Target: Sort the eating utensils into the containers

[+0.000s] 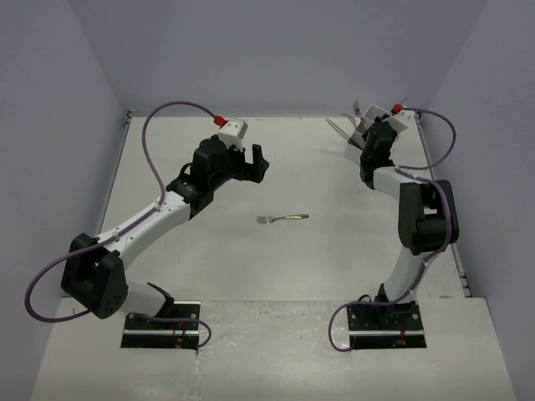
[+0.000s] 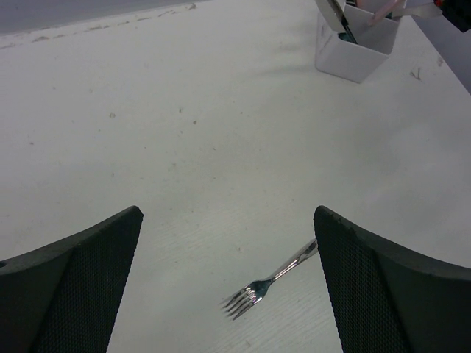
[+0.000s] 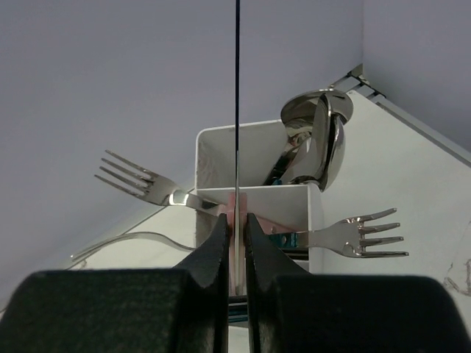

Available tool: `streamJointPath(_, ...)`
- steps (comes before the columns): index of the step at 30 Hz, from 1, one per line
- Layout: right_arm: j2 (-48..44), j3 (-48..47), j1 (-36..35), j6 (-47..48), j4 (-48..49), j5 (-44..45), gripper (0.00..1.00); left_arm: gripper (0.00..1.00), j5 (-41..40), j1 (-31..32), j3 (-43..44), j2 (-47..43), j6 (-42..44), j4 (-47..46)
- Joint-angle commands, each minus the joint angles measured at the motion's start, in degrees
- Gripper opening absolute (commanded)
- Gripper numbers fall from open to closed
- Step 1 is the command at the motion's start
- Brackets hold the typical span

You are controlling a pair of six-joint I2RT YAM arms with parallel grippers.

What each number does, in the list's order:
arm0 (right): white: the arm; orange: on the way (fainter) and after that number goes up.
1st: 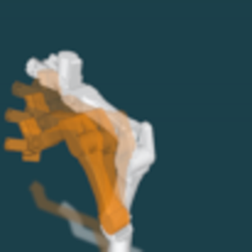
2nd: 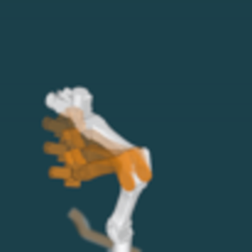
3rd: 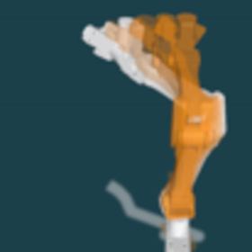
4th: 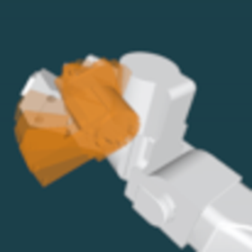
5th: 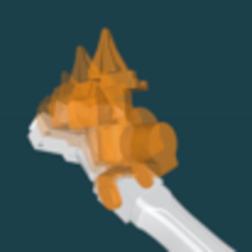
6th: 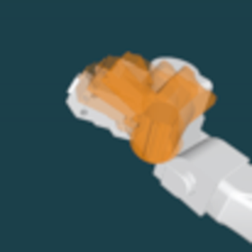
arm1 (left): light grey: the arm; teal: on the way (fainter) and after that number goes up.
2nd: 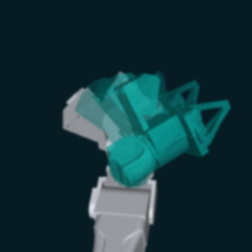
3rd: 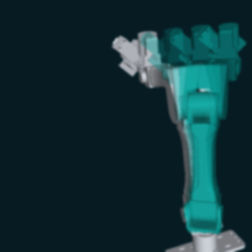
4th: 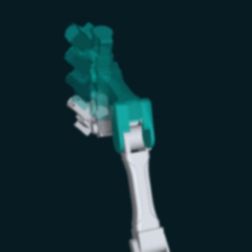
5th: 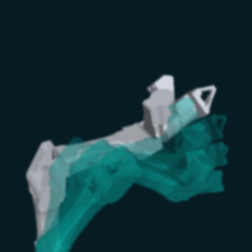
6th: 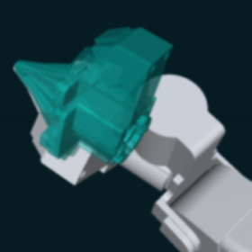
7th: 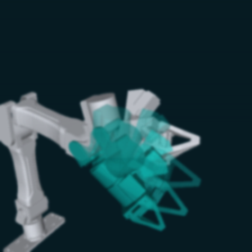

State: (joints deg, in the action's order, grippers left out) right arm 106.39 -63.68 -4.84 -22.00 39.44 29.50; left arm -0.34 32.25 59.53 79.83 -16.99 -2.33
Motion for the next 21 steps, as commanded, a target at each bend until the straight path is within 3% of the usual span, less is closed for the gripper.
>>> streamJointPath(1, 1.2, -3.2, 0.0, -0.7, 8.3, 5.7, 0.02, 1.0, 3.6, -1.5, 1.7, 0.6, -0.8, 0.4)
streamJointPath(10, 0.9, 0.5, -0.3, -4.5, 7.9, 6.9, 0.08, 1.0, 1.7, -2.6, 1.6, 0.5, 0.1, 1.8)
streamJointPath(18, 1.2, 0.6, -1.6, -1.3, 5.4, 5.6, 0.09, 1.0, 1.3, -2.8, 1.3, -0.2, -0.1, 2.2)
streamJointPath(21, 2.3, -4.4, -1.8, -1.0, -3.5, 7.1, 0.15, 1.0, 0.7, -2.7, 0.8, -0.9, -0.2, 2.2)
